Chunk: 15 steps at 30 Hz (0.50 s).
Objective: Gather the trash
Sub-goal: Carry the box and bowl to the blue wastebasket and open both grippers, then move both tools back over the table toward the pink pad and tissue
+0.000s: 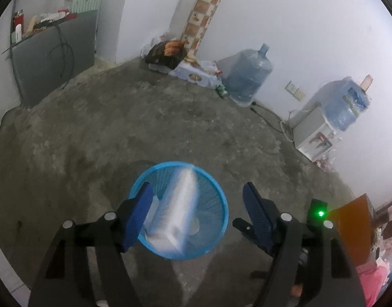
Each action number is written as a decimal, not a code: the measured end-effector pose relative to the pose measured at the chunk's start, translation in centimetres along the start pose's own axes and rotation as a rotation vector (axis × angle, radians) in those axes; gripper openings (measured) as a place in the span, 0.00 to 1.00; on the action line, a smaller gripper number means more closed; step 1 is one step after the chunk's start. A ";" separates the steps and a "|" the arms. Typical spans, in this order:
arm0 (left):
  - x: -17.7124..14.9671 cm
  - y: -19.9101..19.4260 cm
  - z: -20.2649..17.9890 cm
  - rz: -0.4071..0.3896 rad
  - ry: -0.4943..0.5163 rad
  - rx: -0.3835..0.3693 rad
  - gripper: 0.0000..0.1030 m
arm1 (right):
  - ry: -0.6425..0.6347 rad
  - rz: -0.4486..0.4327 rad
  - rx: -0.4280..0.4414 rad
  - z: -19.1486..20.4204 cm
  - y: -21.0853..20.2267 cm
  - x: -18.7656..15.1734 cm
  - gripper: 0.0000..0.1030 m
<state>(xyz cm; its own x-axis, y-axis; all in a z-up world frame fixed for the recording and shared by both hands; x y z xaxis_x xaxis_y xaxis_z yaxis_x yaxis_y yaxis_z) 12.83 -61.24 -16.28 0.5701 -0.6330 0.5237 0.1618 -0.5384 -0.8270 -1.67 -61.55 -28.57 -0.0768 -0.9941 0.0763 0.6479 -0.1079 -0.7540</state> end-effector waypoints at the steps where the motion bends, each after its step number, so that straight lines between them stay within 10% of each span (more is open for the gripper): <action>1: -0.2 -0.1 0.0 0.000 -0.006 -0.004 0.68 | 0.002 -0.007 0.014 0.0 -0.5 -0.3 0.43; 15: -1.7 -11.2 2.2 -0.147 0.014 0.004 0.71 | -0.273 -0.082 0.015 6.6 -6.7 -5.3 0.54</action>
<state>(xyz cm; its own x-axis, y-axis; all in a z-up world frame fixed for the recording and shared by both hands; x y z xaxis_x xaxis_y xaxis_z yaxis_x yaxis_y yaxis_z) 11.83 -52.93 -8.35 0.5283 -0.5553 0.6422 0.2458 -0.6240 -0.7418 -0.62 -55.63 -19.59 0.0761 -0.9472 0.3114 0.6595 -0.1864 -0.7282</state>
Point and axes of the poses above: each gripper's, at about its wrist camera, not at the fingertips, and y roughly the way its jaws point, z to its left, x to its top, the point moved 10 cm from there along y, roughly the way its jaws point, and after that the axes turned 10 degrees about x, right-handed, at the moved point
